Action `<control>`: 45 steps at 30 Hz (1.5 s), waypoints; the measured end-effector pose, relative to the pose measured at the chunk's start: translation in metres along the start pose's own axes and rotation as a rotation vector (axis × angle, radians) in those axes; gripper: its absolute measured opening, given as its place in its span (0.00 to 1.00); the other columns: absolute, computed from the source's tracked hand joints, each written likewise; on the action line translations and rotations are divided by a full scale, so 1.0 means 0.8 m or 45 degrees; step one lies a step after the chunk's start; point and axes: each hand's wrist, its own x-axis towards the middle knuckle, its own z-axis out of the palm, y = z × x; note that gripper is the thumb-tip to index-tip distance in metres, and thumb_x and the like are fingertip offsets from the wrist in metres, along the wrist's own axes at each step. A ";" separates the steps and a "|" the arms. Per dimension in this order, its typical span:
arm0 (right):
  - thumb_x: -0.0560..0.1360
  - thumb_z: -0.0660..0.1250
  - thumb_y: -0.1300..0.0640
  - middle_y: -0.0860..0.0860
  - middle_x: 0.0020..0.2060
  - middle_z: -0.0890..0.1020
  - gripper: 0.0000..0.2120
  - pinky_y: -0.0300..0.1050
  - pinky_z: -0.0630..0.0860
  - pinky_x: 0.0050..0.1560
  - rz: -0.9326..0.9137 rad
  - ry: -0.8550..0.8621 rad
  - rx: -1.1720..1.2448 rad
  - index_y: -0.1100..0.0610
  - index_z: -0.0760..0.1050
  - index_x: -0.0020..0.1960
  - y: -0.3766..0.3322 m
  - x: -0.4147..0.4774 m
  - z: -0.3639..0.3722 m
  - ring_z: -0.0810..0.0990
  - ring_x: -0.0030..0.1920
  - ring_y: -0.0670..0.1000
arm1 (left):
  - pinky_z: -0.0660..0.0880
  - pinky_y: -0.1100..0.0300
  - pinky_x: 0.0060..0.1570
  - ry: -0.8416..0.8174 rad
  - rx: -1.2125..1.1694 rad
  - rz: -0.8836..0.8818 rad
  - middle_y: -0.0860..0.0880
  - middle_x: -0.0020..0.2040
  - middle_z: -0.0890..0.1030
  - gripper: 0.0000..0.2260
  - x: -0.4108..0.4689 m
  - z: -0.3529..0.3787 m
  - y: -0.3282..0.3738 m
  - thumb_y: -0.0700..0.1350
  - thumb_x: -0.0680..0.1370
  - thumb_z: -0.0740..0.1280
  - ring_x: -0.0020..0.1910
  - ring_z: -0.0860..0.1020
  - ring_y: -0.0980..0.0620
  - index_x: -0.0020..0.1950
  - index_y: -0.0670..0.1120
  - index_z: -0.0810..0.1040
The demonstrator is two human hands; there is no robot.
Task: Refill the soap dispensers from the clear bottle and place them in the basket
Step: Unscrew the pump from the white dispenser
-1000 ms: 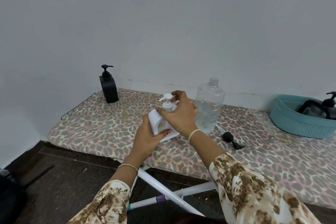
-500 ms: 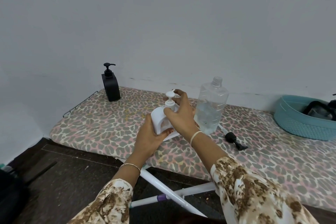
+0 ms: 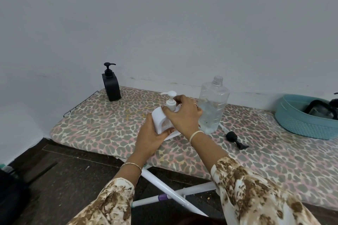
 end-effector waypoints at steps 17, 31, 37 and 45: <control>0.72 0.74 0.59 0.51 0.43 0.85 0.09 0.34 0.77 0.45 0.153 0.285 0.858 0.59 0.81 0.52 0.014 0.002 -0.133 0.82 0.41 0.43 | 0.71 0.69 0.43 0.002 0.037 -0.037 0.61 0.51 0.76 0.27 -0.005 -0.003 0.012 0.53 0.69 0.77 0.49 0.75 0.65 0.61 0.56 0.66; 0.72 0.72 0.65 0.51 0.43 0.78 0.17 0.38 0.74 0.42 0.564 0.769 1.146 0.56 0.69 0.56 0.160 -0.022 -0.219 0.76 0.37 0.45 | 0.75 0.60 0.42 0.044 0.102 -0.025 0.52 0.48 0.79 0.18 -0.010 -0.001 0.011 0.45 0.73 0.74 0.46 0.78 0.57 0.58 0.52 0.71; 0.69 0.74 0.62 0.54 0.49 0.78 0.16 0.41 0.74 0.42 0.785 0.717 0.712 0.56 0.72 0.52 0.204 -0.031 -0.181 0.76 0.43 0.50 | 0.74 0.63 0.41 0.047 0.150 -0.021 0.52 0.49 0.79 0.17 -0.011 0.006 0.019 0.49 0.72 0.75 0.46 0.78 0.56 0.55 0.52 0.72; 0.70 0.72 0.59 0.52 0.41 0.78 0.11 0.44 0.71 0.39 0.615 0.442 0.039 0.55 0.72 0.47 0.223 -0.032 -0.159 0.77 0.41 0.53 | 0.79 0.51 0.47 0.103 0.200 -0.030 0.52 0.50 0.79 0.19 -0.011 0.016 0.022 0.50 0.71 0.76 0.48 0.79 0.51 0.56 0.54 0.70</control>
